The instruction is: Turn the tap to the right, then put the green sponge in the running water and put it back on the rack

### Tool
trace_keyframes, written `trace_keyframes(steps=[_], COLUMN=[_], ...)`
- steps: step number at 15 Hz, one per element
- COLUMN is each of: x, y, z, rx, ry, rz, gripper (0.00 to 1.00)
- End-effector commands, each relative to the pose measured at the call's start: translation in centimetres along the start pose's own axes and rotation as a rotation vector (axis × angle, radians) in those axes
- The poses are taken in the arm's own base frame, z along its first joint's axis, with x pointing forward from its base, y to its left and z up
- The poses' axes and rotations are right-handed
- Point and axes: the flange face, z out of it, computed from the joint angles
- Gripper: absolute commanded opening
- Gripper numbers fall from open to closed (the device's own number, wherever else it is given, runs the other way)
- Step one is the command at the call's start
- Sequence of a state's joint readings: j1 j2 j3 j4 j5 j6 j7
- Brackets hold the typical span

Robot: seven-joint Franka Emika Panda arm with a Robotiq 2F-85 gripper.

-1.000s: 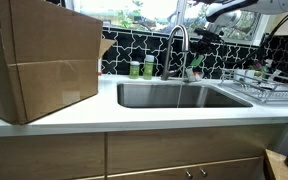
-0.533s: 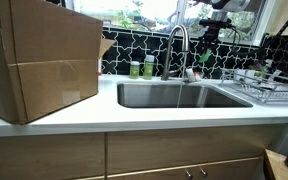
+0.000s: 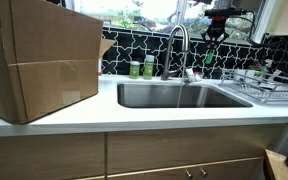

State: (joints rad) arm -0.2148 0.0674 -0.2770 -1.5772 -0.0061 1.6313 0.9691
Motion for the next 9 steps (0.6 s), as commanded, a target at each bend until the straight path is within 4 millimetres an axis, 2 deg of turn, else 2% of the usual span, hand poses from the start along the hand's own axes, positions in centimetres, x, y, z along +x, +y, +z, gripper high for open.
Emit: trace_keyframes(steps=[1, 3, 5, 6, 7, 9], x=[-1.0, -2.0, -2.0, -2.0, -2.8, -6.1], y=[0.1, 0.3, 0.5, 0.6, -0.3, -2.3], z=[-0.2, -0.3, -0.1, -0.1, 0.3, 1.5], rx=[-0.005, -0.005, -0.008, -0.009, -0.028, -0.079], ry=[-0.010, -0.017, -0.021, -0.022, -0.009, 0.005], rz=[-0.017, -0.032, -0.030, -0.030, -0.058, -0.151], gripper=[0.08, 0.08, 0.08, 0.02, 0.02, 0.02])
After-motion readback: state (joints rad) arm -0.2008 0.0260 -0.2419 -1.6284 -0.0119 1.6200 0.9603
